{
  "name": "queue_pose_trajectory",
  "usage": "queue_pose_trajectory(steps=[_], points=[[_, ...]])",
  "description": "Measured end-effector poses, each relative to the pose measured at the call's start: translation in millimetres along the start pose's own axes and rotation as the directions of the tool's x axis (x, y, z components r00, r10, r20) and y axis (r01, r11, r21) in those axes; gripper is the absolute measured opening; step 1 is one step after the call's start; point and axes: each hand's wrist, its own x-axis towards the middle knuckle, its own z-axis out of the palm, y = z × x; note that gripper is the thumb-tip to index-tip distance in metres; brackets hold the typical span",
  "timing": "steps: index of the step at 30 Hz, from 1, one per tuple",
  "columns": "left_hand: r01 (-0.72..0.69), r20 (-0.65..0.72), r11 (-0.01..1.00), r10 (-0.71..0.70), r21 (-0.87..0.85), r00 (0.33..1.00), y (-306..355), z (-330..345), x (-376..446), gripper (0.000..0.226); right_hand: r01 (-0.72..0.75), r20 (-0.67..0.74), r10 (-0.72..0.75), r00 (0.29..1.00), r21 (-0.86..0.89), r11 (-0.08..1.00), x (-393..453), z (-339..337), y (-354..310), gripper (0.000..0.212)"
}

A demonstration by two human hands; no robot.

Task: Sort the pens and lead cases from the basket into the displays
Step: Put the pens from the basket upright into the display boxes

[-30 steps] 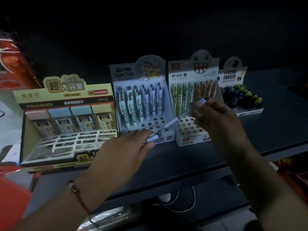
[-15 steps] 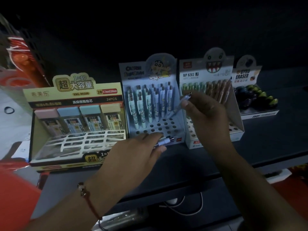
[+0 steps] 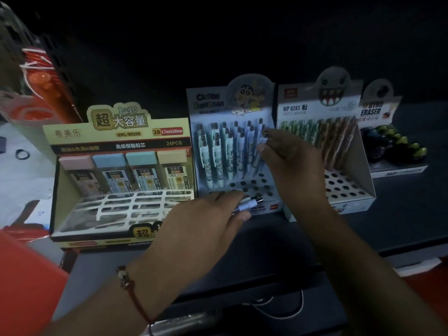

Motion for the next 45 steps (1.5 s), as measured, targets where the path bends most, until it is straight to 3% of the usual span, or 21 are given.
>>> queue_pose_trajectory(steps=[5, 20, 25, 28, 30, 33, 35, 40, 45], points=[[0.020, 0.018, 0.999, -0.019, -0.038, 1.000, -1, -1, 1, 0.048, 0.025, -0.003, -0.026, 1.000, -0.184, 0.983, 8, 5, -2, 0.033], [0.031, 0.018, 0.998, -0.030, -0.059, 0.999, -5, -3, 1, 0.049, -0.004, 0.043, 0.015, 0.999, -0.242, 0.970, 0, 11, -15, 0.032], [0.037, 0.000, 0.997, -0.037, -0.064, 0.999, -5, -5, 1, 0.041, -0.043, 0.114, 0.054, 0.992, -0.102, 0.994, -12, -8, -20, 0.039], [0.031, -0.019, 0.998, -0.032, -0.052, 0.999, -6, -6, 1, 0.037, -0.094, 0.181, 0.087, 0.980, 0.030, 0.995, -19, -22, -29, 0.019], [0.031, -0.021, 0.998, -0.032, -0.049, 0.999, -6, -6, 2, 0.036, -0.119, 0.310, 0.103, 0.945, 0.033, 0.992, -23, -28, -34, 0.011], [0.067, -0.001, 0.997, -0.067, -0.043, 0.998, -5, -6, 2, 0.034, -0.114, 0.487, 0.116, 0.866, -0.035, 0.993, -35, -32, -36, 0.018], [0.076, 0.016, 0.996, -0.075, -0.037, 0.997, -5, -6, 2, 0.033, -0.143, 0.543, 0.108, 0.833, 0.022, 0.990, -44, -29, -33, 0.017], [0.032, 0.011, 0.999, -0.032, -0.035, 0.999, -1, -1, 1, 0.034, -0.393, 0.562, 0.245, 0.790, 0.158, 0.906, -54, -30, -20, 0.014], [0.024, 0.005, 1.000, -0.024, -0.020, 1.000, 6, 2, -2, 0.043, -0.486, 0.538, 0.306, 0.785, 0.229, 0.843, -51, -43, -14, 0.017]])
